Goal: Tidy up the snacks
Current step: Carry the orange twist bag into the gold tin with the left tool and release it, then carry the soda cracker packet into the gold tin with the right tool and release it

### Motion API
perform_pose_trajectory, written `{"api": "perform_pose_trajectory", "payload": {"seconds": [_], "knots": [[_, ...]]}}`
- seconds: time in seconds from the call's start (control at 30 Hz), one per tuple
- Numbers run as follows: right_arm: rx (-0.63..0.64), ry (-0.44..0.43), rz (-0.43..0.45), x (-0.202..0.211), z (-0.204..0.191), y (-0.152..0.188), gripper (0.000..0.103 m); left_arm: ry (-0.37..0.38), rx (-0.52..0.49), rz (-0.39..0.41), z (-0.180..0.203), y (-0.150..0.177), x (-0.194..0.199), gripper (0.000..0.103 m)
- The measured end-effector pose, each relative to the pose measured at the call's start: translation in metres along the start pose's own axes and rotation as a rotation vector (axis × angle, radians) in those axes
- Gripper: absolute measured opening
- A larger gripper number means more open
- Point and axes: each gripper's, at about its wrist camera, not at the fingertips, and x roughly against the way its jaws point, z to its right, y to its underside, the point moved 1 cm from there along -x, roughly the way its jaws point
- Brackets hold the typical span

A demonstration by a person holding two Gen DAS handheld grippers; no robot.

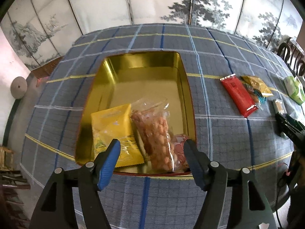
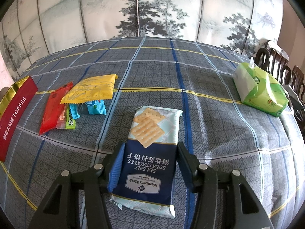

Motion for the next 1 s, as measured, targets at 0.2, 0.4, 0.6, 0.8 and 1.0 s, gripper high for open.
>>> {"api": "perform_pose_trajectory", "payload": {"seconds": [0.2, 0.4, 0.6, 0.8, 1.0], "knots": [[-0.022, 0.035, -0.012, 0.002, -0.003, 0.000, 0.053, -0.019, 0.018, 0.032, -0.006, 0.002, 0.006, 0.075], [-0.035, 0.061, -0.032, 0.005, -0.009, -0.001, 0.052, -0.030, 0.038, 0.037, -0.014, 0.006, 0.007, 0.079], [-0.034, 0.050, -0.031, 0.017, -0.019, -0.002, 0.052, -0.043, 0.054, 0.054, -0.020, 0.009, 0.010, 0.084], [-0.025, 0.029, -0.023, 0.029, -0.037, -0.005, 0.052, -0.048, 0.077, 0.065, -0.026, 0.012, 0.012, 0.085], [-0.006, -0.028, -0.011, 0.044, -0.065, -0.009, 0.052, -0.046, 0.130, 0.068, -0.041, 0.016, 0.016, 0.085]]}}
